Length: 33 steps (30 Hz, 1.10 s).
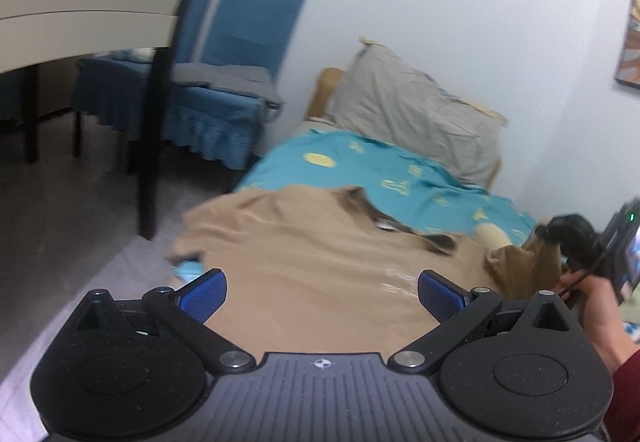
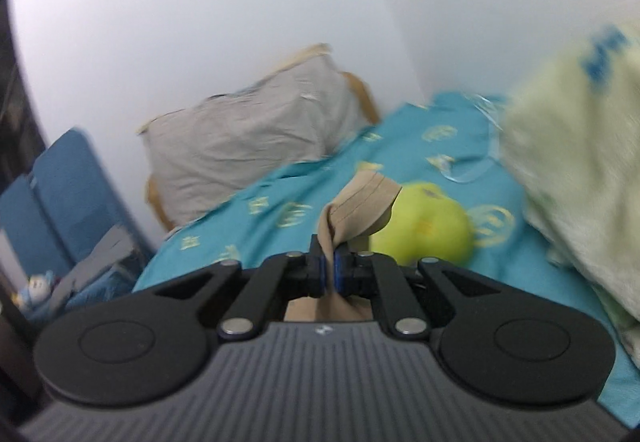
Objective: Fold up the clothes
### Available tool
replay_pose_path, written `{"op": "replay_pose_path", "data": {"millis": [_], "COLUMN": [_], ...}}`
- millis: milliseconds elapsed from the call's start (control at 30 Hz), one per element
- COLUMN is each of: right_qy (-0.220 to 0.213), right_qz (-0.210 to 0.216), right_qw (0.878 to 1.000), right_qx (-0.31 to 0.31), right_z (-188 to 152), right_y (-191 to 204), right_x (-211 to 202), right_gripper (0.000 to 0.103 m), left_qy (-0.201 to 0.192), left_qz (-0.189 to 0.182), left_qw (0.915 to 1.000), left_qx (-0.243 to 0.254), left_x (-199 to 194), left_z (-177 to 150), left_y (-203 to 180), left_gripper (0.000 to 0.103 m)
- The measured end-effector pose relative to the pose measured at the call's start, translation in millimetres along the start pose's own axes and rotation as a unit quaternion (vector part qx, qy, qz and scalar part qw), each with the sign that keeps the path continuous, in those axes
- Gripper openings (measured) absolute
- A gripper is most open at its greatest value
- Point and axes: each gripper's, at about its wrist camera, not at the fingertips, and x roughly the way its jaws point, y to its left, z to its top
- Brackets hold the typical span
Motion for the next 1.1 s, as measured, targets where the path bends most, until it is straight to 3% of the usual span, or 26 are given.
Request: {"op": "replay_pose_path", "data": {"millis": [133,300,400,533,567,633,667,700,833,1000,1100], "right_qy": [0.027,0.073,0.108,0.148,0.161,0.183,0.177,0.165,0.164,0.151,0.151], "right_qz": [0.018,0.036,0.03,0.046,0.059,0.086,0.099,0.115,0.15,0.147,0.137], "right_qw": [0.996,0.982,0.973,0.971,0.97,0.966,0.968,0.969,0.969,0.969,0.972], "right_qx": [-0.079,-0.168,-0.204,-0.183,-0.175,-0.158,-0.151,-0.143,-0.108,-0.131,-0.114], "right_z": [-27.9,-76.4,-108.2,-122.5,-121.7,-116.8,-112.1,-106.4,-72.7,-34.6,-17.7], "right_y": [71.6,150.0,168.8,157.1,153.0,144.7,141.5,137.3,116.8,85.1,55.5], "right_x": [15.1,43.0,65.6,81.3,82.0,77.5,67.5,52.9,-12.1,-130.6,-199.7], "right_gripper": [0.008,0.008,0.008,0.011,0.015,0.047,0.078,0.093,0.09,0.09,0.09], "left_qy": [0.005,0.016,0.031,0.053,0.057,0.063,0.064,0.065,0.064,0.07,0.078], "left_qz": [0.042,0.064,0.077,0.078,0.075,0.067,0.062,0.058,0.036,-0.007,-0.031], "left_qw": [0.9991,0.9969,0.9956,0.995,0.9951,0.9956,0.9959,0.9962,0.997,0.9971,0.9958], "left_qx": [-0.009,-0.043,-0.042,-0.034,-0.03,-0.019,-0.011,-0.004,0.025,0.029,0.037], "left_x": [-0.3,6.1,15.8,29.0,31.3,34.7,35.1,35.5,29.9,11.2,-0.1], "left_z": [11.5,19.9,17.3,9.8,8.2,5.0,3.1,1.2,-7.0,-20.2,-29.0], "left_y": [24.4,56.3,66.2,68.5,66.2,60.5,56.5,52.6,30.3,8.7,-4.0], "left_gripper": [0.103,0.102,0.102,0.102,0.102,0.102,0.102,0.102,0.102,0.102,0.102]}}
